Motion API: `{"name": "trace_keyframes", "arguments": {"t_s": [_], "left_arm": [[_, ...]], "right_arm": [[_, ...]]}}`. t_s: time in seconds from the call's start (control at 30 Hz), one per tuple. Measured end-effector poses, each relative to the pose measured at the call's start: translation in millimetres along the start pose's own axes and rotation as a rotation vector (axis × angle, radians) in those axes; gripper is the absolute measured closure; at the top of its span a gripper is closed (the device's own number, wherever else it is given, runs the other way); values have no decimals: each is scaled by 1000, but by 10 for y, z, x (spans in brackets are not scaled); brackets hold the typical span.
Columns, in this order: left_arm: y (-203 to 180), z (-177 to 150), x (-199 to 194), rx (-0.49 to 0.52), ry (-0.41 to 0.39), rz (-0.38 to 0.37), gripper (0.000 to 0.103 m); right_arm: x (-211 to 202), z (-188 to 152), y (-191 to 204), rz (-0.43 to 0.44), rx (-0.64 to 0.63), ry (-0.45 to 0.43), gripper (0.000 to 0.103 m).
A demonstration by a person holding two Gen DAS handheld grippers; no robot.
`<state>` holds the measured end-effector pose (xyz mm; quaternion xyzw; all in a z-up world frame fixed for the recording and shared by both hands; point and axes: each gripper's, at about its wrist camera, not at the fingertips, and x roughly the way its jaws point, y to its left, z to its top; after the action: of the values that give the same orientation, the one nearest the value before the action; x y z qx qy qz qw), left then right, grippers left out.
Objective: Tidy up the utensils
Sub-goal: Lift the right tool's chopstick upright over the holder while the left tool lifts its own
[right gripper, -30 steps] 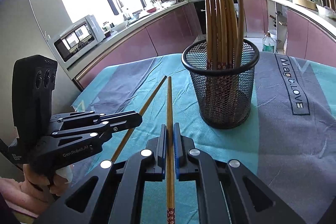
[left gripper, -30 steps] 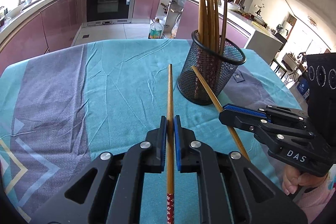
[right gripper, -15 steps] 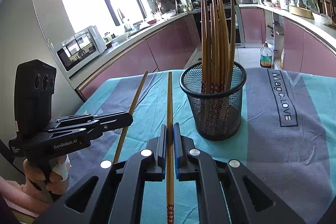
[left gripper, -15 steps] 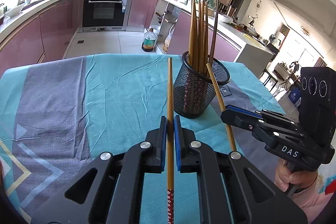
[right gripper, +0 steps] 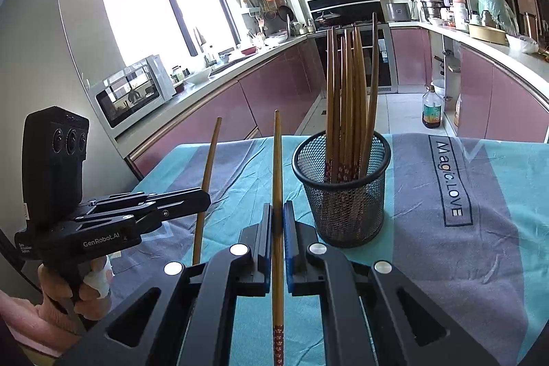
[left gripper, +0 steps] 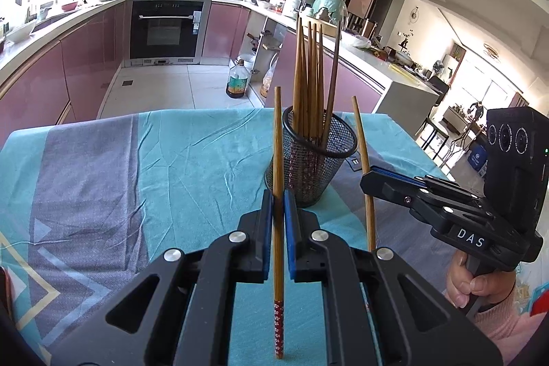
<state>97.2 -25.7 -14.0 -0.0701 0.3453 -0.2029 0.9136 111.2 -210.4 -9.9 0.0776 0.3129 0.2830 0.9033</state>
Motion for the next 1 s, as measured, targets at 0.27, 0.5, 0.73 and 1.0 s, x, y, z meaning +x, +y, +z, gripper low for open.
{"name": "trace_keyframes", "arguments": {"t_s": [0.27, 0.5, 0.73, 1.0], "left_arm": [[-78, 123, -163, 17, -34, -21, 95], [-116, 213, -246, 26, -51, -35, 95], [-203, 338, -289, 38, -69, -41, 95], [-241, 444, -375, 50, -85, -46, 95]], "right_arm": [[-92, 120, 0, -7, -8, -42, 98], [-161, 204, 12, -8, -17, -66, 98], [-203, 270, 12, -6, -22, -81, 98], [-274, 374, 15, 4, -26, -98, 98]]}}
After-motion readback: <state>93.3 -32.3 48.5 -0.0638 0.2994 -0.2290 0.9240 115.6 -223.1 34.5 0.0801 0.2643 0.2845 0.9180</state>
